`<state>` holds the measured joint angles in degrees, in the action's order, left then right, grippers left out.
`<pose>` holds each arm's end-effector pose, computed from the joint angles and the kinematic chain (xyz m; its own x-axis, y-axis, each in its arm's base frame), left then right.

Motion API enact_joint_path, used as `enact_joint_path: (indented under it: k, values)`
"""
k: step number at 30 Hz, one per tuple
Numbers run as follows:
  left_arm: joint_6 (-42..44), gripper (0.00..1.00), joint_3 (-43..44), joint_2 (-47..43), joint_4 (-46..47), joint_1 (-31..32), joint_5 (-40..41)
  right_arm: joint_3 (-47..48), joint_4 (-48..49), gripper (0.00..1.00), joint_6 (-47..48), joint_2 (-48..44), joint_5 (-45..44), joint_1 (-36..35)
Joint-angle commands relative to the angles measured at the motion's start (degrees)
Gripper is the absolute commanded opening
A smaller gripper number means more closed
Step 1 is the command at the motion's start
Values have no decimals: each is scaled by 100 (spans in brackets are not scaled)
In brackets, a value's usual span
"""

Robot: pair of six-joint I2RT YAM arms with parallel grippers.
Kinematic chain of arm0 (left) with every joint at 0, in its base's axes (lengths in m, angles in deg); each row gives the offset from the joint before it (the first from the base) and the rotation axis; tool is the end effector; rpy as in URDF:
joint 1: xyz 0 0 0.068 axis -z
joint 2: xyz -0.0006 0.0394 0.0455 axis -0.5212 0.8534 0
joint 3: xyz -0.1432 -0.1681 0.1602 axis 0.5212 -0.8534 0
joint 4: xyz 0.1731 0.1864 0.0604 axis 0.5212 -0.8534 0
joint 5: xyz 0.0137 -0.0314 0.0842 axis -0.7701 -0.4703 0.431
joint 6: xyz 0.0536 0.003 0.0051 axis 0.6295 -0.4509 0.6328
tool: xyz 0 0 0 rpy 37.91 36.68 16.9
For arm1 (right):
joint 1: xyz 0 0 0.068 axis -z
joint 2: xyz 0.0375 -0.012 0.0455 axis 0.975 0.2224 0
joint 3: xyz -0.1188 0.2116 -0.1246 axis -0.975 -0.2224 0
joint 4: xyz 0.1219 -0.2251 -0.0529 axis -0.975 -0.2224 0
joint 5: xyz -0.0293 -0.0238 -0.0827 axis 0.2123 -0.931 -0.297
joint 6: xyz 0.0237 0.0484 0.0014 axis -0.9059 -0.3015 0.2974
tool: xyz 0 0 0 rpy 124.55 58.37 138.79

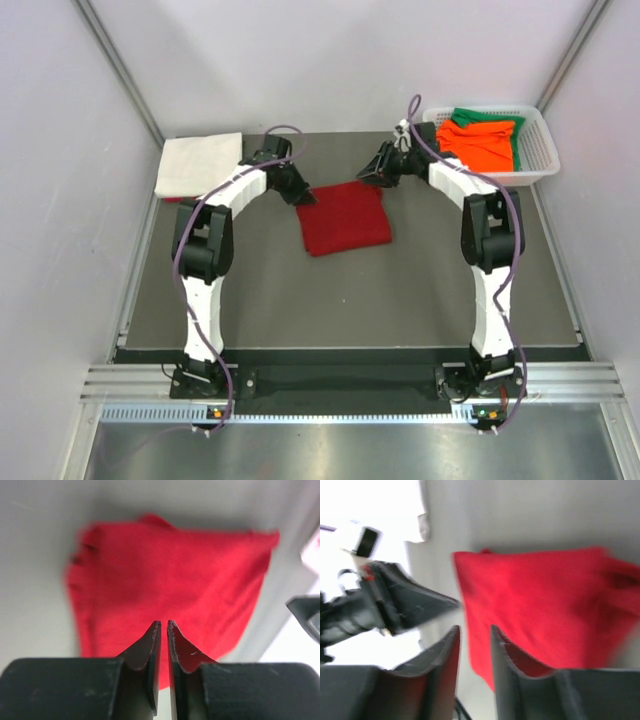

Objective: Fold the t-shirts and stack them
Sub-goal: Fold the tshirt

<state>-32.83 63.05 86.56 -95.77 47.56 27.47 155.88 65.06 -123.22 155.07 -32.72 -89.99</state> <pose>0.4562 -0.1435 0.2021 -0.8411 -0.5092 -0.1823 -0.3139 0.7340 -0.6022 0.4846 0.1336 0.2080 -0.9034 0.3264 -0.2781 -0.0396 0.5822 0.8121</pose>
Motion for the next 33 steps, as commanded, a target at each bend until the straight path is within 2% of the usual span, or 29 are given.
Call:
enact_joint_path:
  k: [1, 5, 12, 15, 18, 21, 23, 25, 26, 30, 33]
  values:
    - [-86, 14, -119, -88, 1065, 152, -845, -33, 1744, 27, -958, 324, 648, -105]
    - [-131, 14, -172, -183, 1171, 354, -942, 388, 1382, 18, -837, 904, 272, -8]
    - [168, 16, -593, -842, 1127, 407, -1188, 161, 273, 16, 164, 844, -370, 343]
    - [510, 17, -690, -1045, 917, 407, -1267, 414, -404, 16, 762, 669, -801, 405]
    - [765, 20, -725, -1255, 723, 407, -1259, 983, -1054, 21, 1420, 458, -1179, 396]
    - [985, 23, -752, -1317, 530, 399, -1197, 1390, -1783, 27, 1650, 291, -1408, 370]
    - [1029, 24, -769, -1318, 407, 363, -1188, 1356, -1890, 31, 1668, 71, -1391, 326]
    - [1056, 24, -857, -1370, 433, 337, -1285, 1015, -1760, 35, 1590, -218, -964, 291]
    - [1056, 24, -927, -1379, 476, 337, -1407, 534, -1567, 35, 1494, -333, -708, 265]
    - [740, 23, -1305, -1284, 1011, 346, -2066, -795, -86, 34, 764, -737, 602, 55]
    - [687, 22, -1718, -1107, 1441, 398, -1972, -1578, 472, 34, 632, -879, 902, -43]
